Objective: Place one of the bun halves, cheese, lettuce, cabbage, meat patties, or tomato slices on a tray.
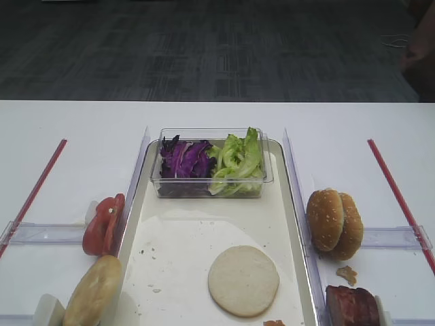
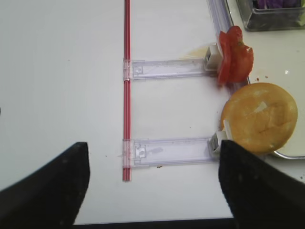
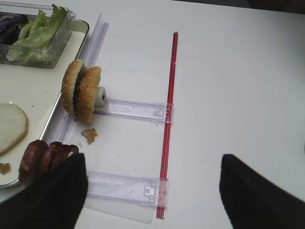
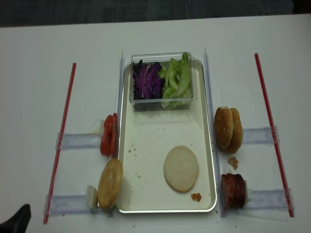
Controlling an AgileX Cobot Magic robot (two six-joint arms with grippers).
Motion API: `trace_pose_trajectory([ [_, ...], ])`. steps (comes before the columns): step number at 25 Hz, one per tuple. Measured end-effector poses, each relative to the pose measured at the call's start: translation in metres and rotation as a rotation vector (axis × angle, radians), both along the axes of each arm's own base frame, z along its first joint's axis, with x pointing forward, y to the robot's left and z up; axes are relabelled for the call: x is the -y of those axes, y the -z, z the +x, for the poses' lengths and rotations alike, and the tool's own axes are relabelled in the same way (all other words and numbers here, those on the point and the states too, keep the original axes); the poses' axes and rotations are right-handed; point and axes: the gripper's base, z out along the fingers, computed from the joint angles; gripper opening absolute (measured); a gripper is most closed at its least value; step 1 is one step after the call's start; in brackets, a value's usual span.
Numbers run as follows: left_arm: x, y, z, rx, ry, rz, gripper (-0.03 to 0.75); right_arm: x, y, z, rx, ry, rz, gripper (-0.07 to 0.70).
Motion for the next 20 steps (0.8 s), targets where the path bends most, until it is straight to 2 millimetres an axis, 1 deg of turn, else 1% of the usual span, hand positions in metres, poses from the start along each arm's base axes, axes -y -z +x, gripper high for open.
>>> trace_pose_trajectory([
  [7,0.000,0.001,-0.014,0.089,0.005,0.003,0.522,0.000,0.000,0.000,0.000,0.000,0.000,0.578],
  [20,0.000,0.001,-0.014,0.091,0.007,0.006,0.522,0.000,0.000,0.000,0.000,0.000,0.000,0.578],
])
